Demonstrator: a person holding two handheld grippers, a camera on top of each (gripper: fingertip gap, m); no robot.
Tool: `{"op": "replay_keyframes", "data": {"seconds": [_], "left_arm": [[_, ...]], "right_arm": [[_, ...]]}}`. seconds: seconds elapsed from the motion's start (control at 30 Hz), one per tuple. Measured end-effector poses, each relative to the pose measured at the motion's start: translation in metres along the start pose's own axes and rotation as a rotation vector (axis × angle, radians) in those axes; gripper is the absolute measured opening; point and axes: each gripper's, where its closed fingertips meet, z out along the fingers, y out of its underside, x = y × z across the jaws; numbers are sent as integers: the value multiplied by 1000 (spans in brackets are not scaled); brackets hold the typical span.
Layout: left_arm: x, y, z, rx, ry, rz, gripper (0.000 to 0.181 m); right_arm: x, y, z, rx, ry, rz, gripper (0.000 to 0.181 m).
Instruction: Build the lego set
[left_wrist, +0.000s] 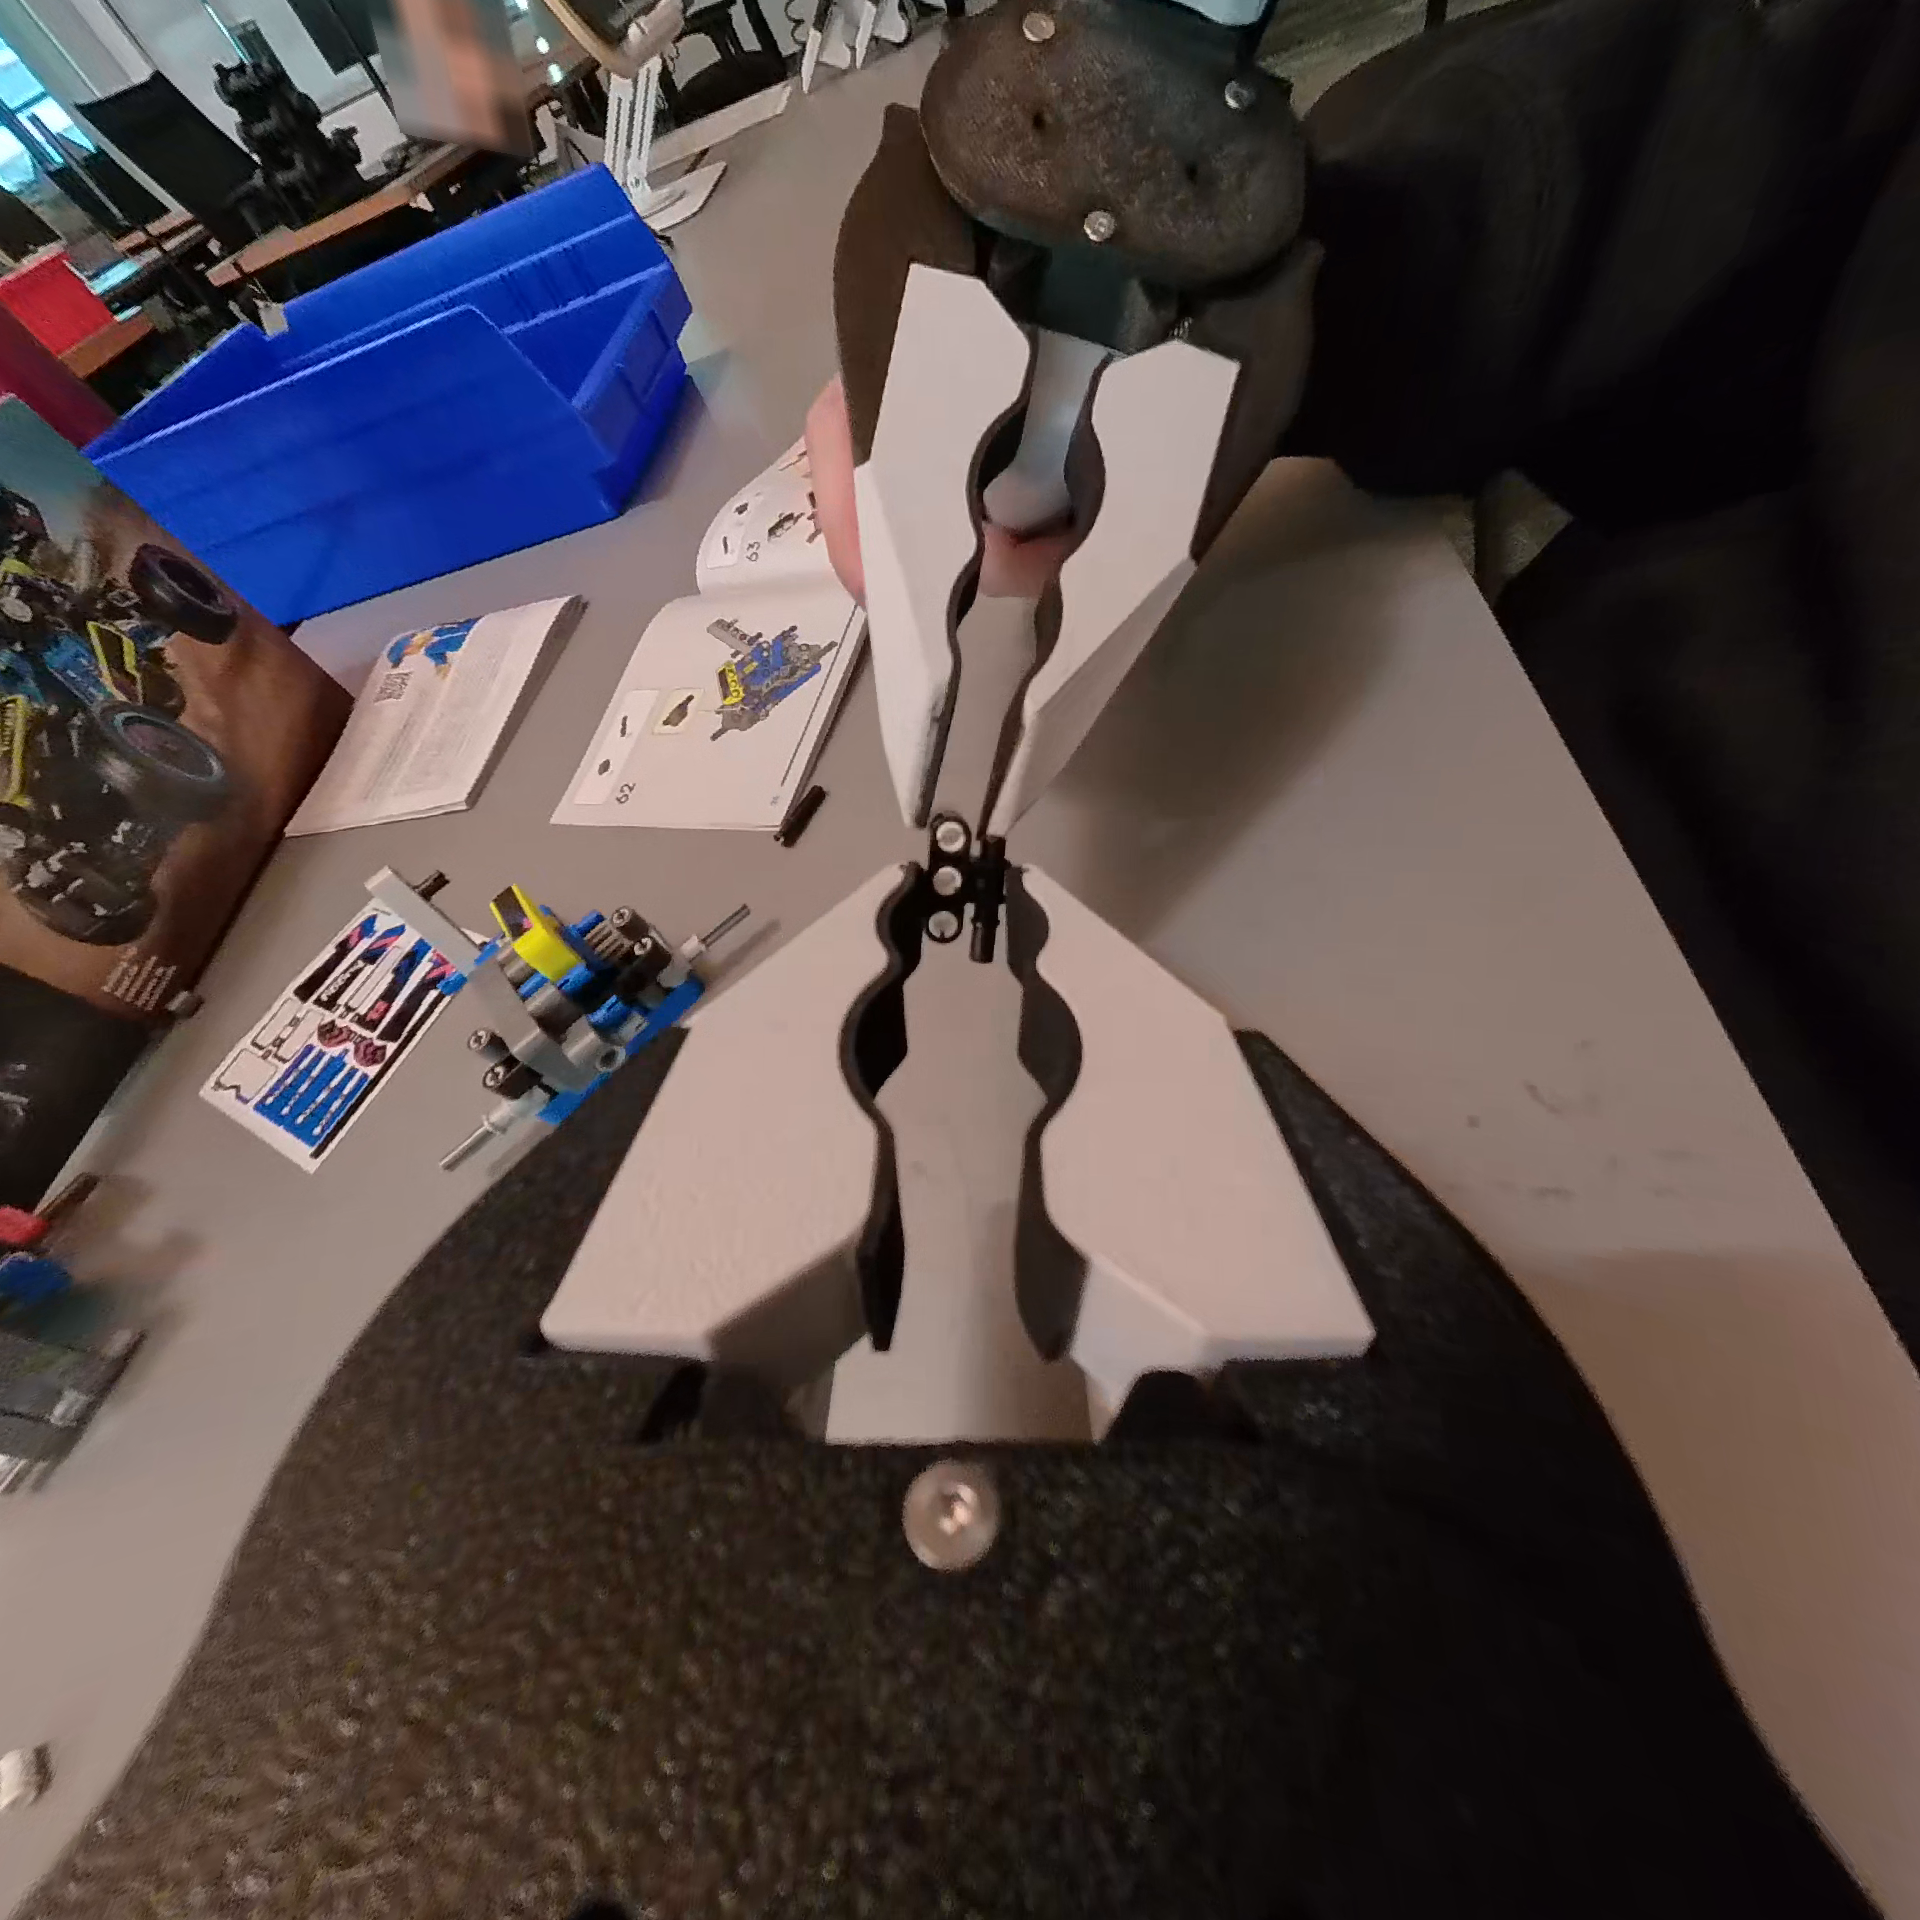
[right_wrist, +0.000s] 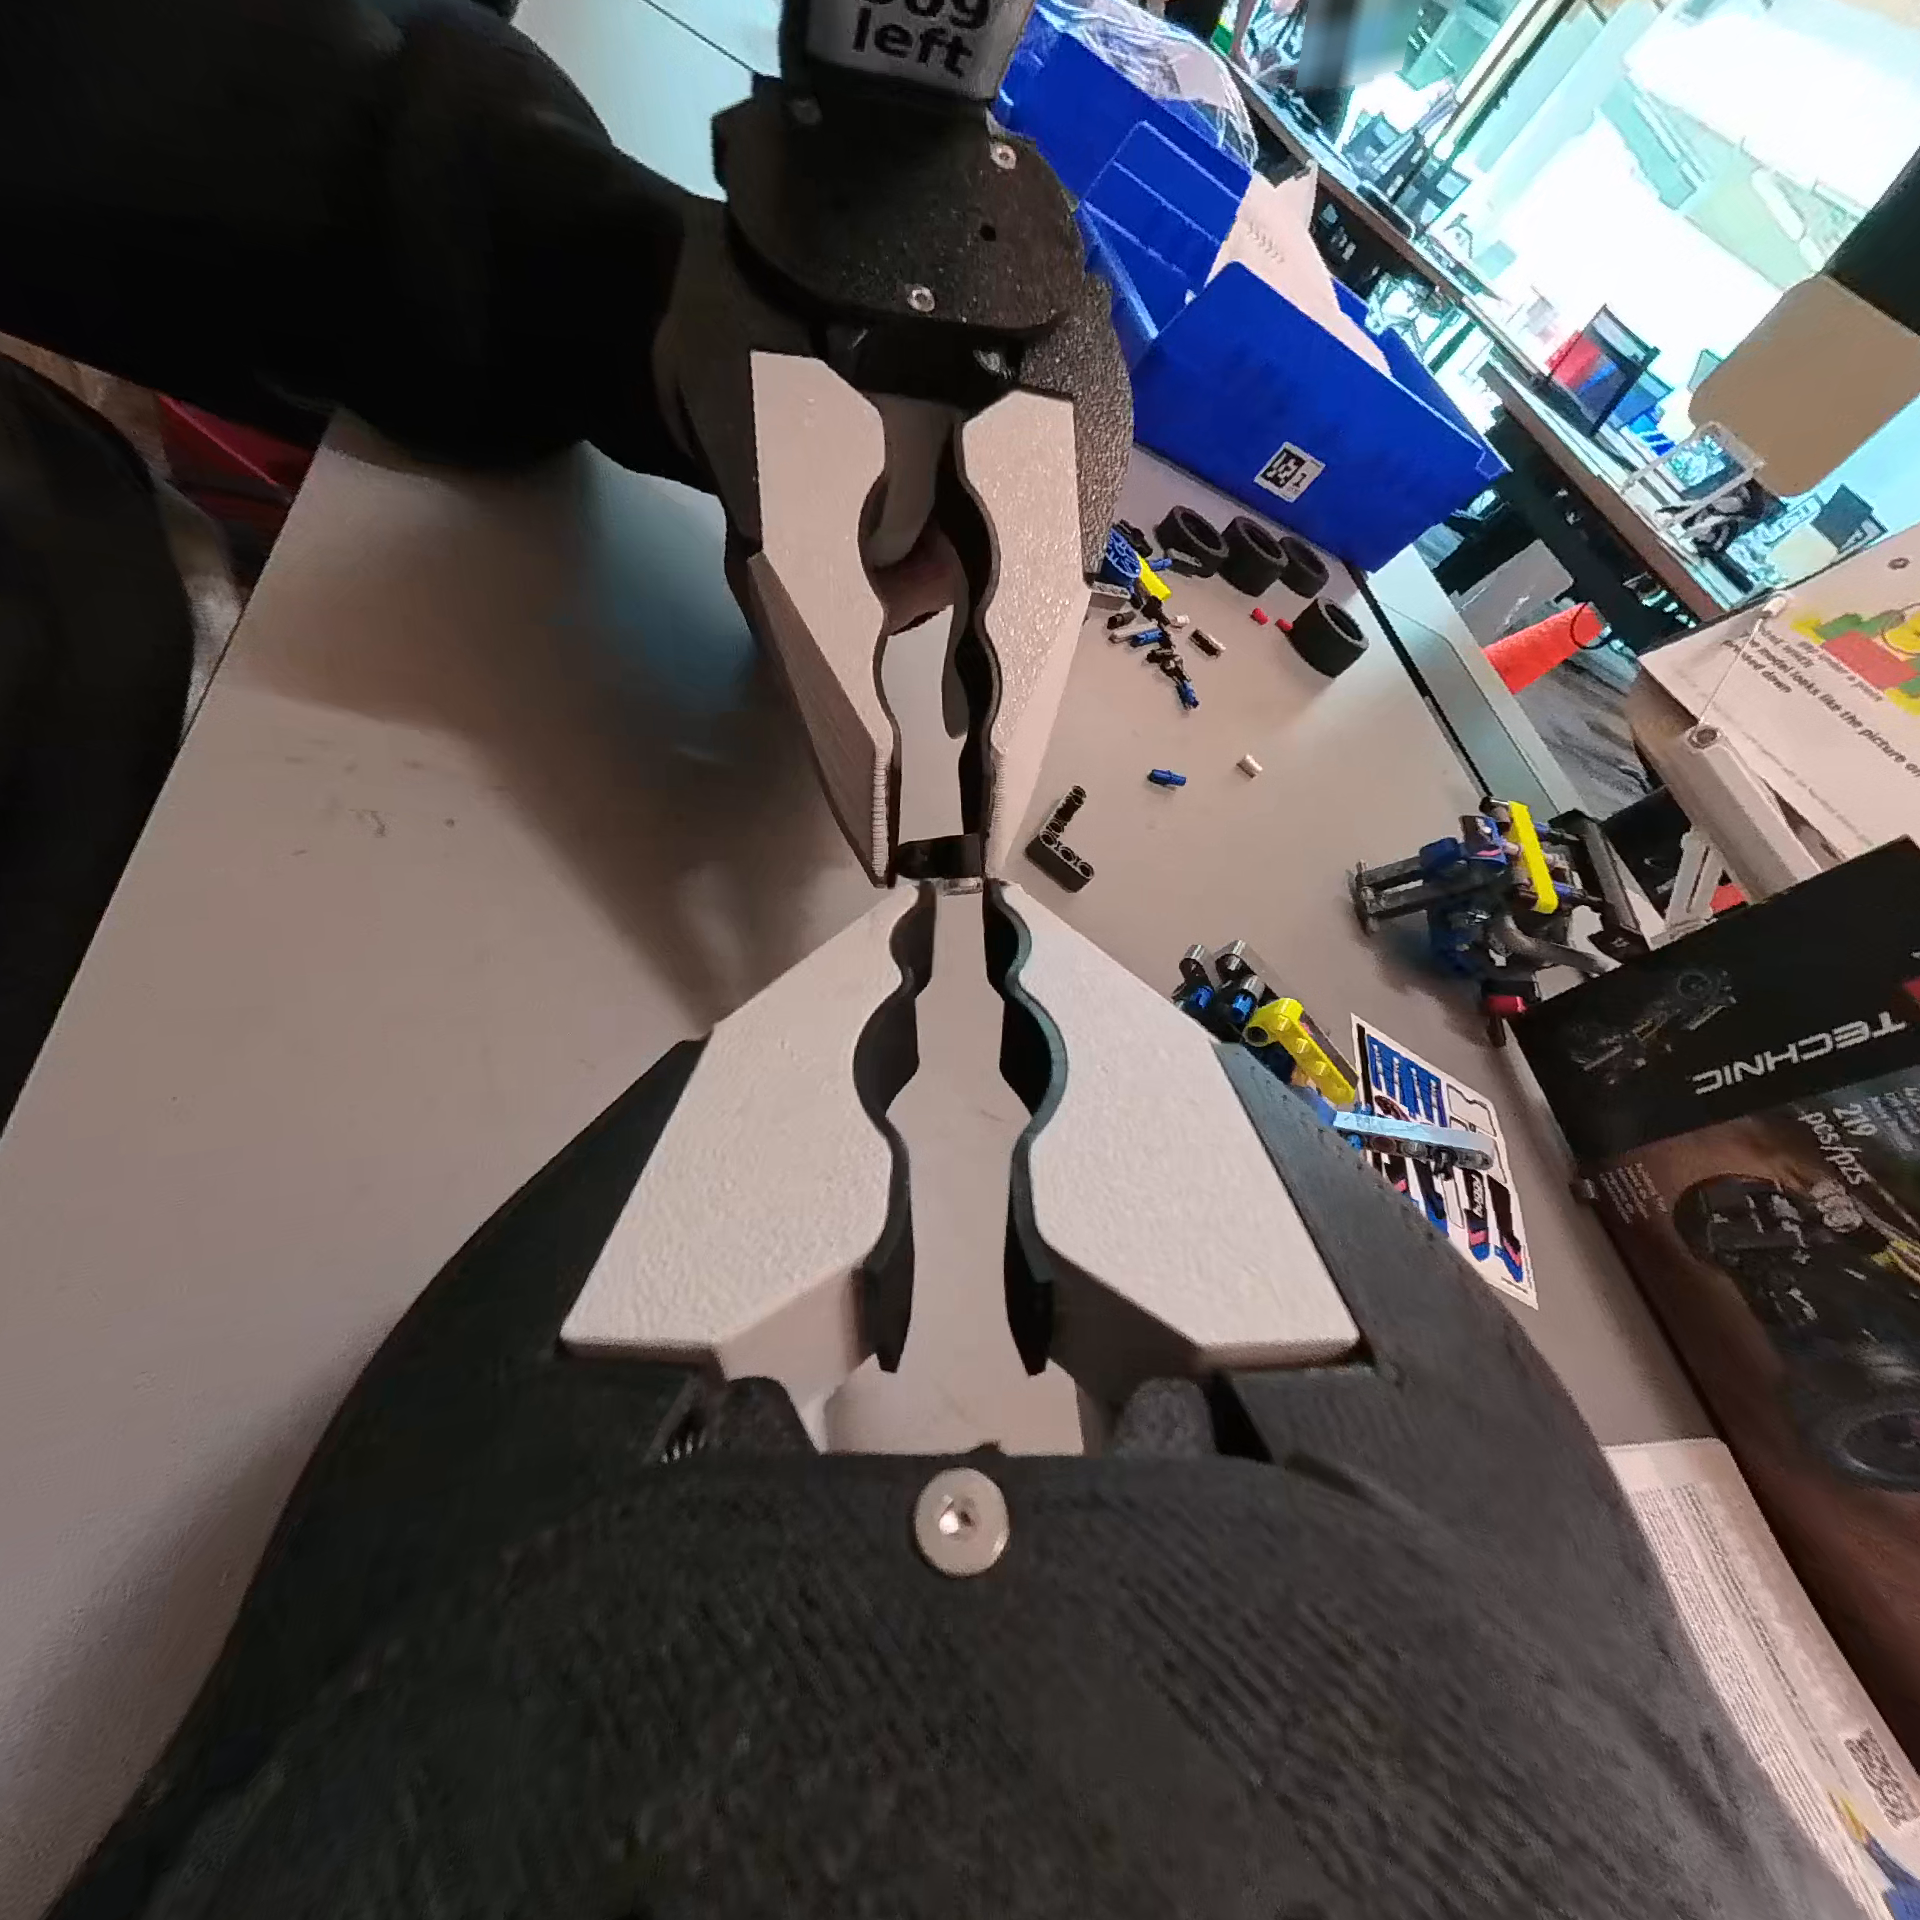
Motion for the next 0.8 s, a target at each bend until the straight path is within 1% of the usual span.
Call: {"op": "replay_keyframes", "data": {"seconds": [0.17, 0.27, 0.37, 0.53, 0.67, 0.8], "left_arm": [[2, 5, 2, -40, 8, 12, 13], [4, 12, 5, -76, 14, 21, 13], [5, 13, 5, -79, 23, 12, 12], [3, 16, 5, -94, 15, -3, 13], [1, 23, 8, -161, -30, 60, 20], [0, 23, 11, -222, -78, 145, 17]], "right_arm": [[-3, 0, 0, 21, -27, 32, 7], [-6, 7, 3, -3, -37, 24, 6], [-9, 9, 4, -12, -55, 17, 6], [-6, 13, 6, -33, -31, 8, 6], [-6, 19, 9, -75, -26, 5, 6], [-4, 18, 12, -86, -9, 19, 6]]}}
